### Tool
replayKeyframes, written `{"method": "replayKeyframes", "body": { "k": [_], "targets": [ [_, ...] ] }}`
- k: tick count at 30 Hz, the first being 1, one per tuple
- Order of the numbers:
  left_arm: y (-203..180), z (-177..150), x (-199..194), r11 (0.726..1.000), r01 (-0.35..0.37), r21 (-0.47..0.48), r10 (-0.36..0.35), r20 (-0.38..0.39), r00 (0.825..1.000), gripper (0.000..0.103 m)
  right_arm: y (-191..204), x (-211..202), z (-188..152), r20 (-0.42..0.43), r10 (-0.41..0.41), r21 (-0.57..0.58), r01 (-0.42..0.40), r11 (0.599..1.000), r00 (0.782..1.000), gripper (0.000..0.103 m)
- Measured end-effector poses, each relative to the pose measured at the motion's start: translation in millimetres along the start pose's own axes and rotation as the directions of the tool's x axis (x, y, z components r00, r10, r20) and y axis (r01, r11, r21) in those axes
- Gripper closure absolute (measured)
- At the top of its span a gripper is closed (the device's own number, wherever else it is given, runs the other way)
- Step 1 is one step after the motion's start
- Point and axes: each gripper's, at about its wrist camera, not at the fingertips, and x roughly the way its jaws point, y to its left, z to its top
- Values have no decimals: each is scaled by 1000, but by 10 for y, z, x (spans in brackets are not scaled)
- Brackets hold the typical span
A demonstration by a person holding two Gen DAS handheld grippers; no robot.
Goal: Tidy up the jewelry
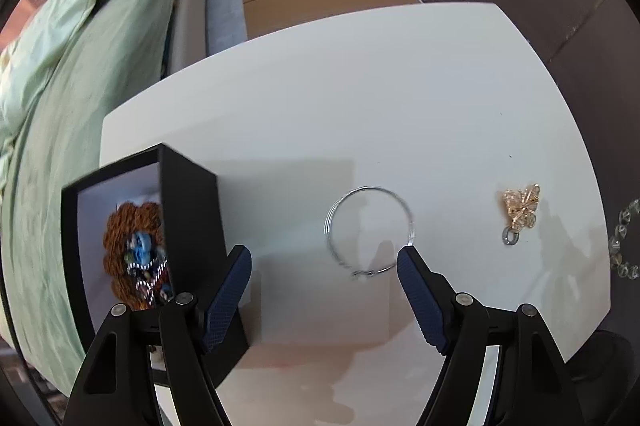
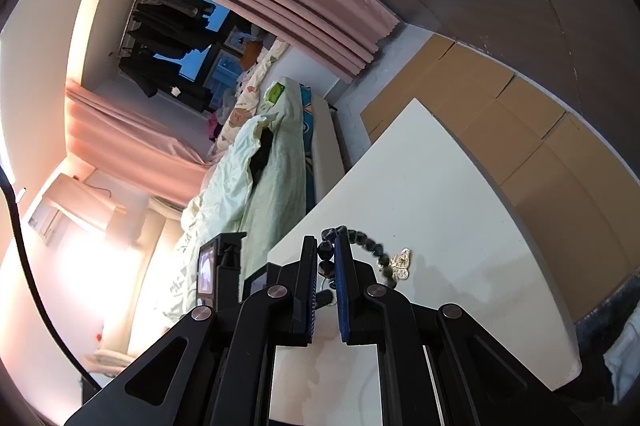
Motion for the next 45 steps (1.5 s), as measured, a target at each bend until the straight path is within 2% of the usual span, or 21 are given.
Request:
{"method": "replayKeyframes", "body": {
  "k": [3, 7, 14, 18, 21, 23, 30, 34, 45],
  "targets": [
    [43, 3, -57, 999, 44, -31, -43, 17, 999, 26, -7, -6, 3, 0, 4, -2, -4, 1000, 1000, 93],
    [-128, 6, -13, 998, 68, -14, -68, 14, 998, 26, -9, -2, 3, -2, 7, -2, -7, 1000, 1000, 93],
    [-232, 89, 198, 997, 64, -40, -65, -20, 998, 28, -20, -12, 3, 3, 6, 2, -6, 1000, 1000, 93],
    [-269, 108, 183, 997, 56, -50, -56, -2, 998, 30, -51, -5, 17, -1, -8, 2, 8, 1000, 1000, 93],
    [-303, 118, 186, 999, 32, -37, -32, 3, 999, 37, -62, 23, 22, -8, -23, 2, 23, 1000, 1000, 93],
    [-292, 137, 160, 999, 31, -43, -31, 7, 1000, 52, -41, 52, 8, -16, -30, -3, 30, 1000, 999, 93],
    [-259, 140, 155, 998, 60, -25, -60, -10, 998, 52, -11, 89, -2, -31, -34, -15, 34, 999, 999, 93],
    [-191, 153, 40, 996, 81, -22, -81, 12, 997, 52, 10, 108, -14, -37, -33, -21, 32, 999, 999, 93],
    [135, 134, -601, 993, 112, -30, -108, 112, 988, 52, 211, 275, -90, -63, 12, -55, -15, 998, 998, 93]
  ]
}}
